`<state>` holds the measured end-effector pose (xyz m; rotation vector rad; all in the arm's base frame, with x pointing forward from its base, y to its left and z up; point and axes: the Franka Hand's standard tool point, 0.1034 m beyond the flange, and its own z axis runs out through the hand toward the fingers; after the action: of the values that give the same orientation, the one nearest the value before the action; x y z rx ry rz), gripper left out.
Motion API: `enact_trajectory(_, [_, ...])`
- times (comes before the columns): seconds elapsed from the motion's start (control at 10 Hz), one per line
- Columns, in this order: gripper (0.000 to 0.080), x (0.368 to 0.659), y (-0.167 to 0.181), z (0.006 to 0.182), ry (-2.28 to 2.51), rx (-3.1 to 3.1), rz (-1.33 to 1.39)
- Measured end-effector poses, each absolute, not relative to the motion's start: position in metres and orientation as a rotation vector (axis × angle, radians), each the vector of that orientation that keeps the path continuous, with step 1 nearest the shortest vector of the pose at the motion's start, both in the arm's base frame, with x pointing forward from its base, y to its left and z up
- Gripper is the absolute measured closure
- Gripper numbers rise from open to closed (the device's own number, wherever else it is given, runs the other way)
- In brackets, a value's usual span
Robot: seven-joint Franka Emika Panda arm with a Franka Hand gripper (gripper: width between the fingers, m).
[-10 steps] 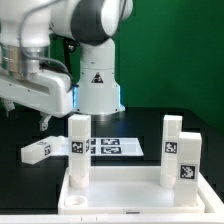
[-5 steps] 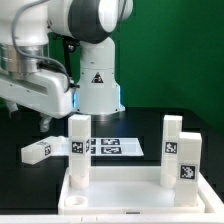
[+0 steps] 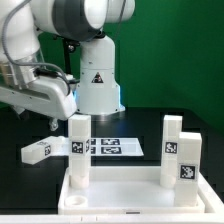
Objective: Assemble desk
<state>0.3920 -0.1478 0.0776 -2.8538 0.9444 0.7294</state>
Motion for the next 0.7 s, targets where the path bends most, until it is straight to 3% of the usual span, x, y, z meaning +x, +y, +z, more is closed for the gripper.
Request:
enact_trajectory(0.3, [0.015, 0.406, -0.161, 0.081, 0.984, -2.681, 1.009])
enact_trajectory(0.6, [0.015, 0.399, -0.152, 0.055, 1.05, -2.456, 1.2])
enact_trajectory(0.7, [0.015, 0.392, -0.145, 0.053, 1.039, -2.375, 1.281])
